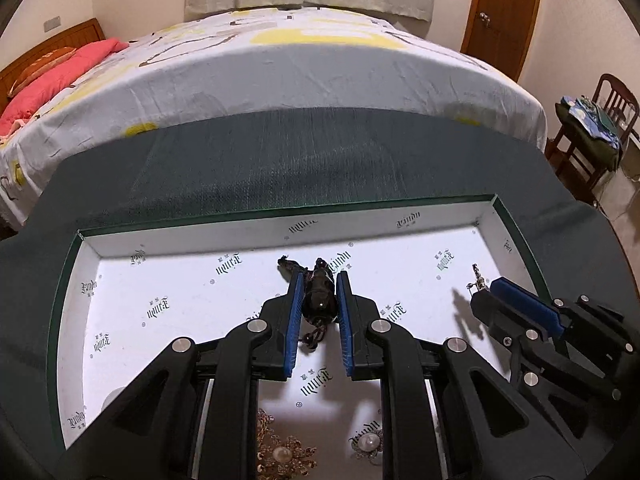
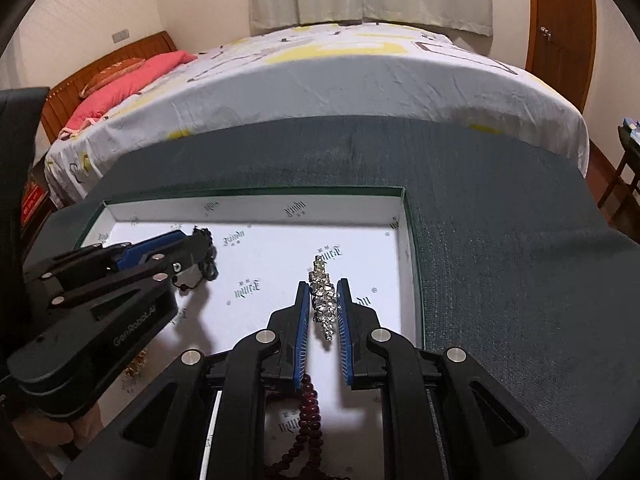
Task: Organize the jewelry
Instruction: 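Carry pendant and rhinestone brooch into the white box and open both grippers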
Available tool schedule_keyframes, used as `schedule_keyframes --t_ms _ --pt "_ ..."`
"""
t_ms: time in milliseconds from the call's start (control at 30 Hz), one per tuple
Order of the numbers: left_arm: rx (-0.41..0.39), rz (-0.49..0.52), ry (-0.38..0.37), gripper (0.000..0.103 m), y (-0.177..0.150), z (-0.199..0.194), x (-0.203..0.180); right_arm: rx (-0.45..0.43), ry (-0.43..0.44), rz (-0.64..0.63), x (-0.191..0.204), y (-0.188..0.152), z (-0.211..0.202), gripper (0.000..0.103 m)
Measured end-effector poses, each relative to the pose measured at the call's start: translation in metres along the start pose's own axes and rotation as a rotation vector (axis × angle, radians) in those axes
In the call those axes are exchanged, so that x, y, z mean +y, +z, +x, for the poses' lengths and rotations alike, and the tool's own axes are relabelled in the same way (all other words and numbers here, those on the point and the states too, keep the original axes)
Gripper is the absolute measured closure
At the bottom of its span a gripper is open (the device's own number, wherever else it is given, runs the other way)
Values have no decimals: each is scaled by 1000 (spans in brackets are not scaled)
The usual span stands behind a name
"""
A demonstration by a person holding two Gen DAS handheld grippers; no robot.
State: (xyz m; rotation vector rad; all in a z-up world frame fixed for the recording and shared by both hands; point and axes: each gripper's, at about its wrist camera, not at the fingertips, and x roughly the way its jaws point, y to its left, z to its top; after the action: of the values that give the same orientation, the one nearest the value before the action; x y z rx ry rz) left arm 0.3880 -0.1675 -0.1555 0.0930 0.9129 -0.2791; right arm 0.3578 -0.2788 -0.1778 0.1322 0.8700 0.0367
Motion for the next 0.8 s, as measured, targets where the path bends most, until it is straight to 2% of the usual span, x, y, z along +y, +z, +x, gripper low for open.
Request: schedule_keyframes --t_ms 167,267,333,367,433,500,800 --pt "17 3 6 86 1 3 -1 10 -5 -6 1 0 2 88" --pt "18 0 2 74 3 3 -1 9 -2 3 1 0 1 86" --pt "10 -7 -3 55 3 1 0 -3 -2 6 0 -1 -1 77" --pt "-5 -12 1 52 3 -1 1 -13 2 9 -1 -2 -3 69" --pt "-44 -15 9 45 2 -8 2 -26 -4 16 -2 -3 -6 63" --pt "-74 -23 16 38 2 -15 5 -45 5 29 -4 -5 -11 63" --pt "-179 -78 30 25 -12 -71 31 -141 14 48 6 -20 -59 63"
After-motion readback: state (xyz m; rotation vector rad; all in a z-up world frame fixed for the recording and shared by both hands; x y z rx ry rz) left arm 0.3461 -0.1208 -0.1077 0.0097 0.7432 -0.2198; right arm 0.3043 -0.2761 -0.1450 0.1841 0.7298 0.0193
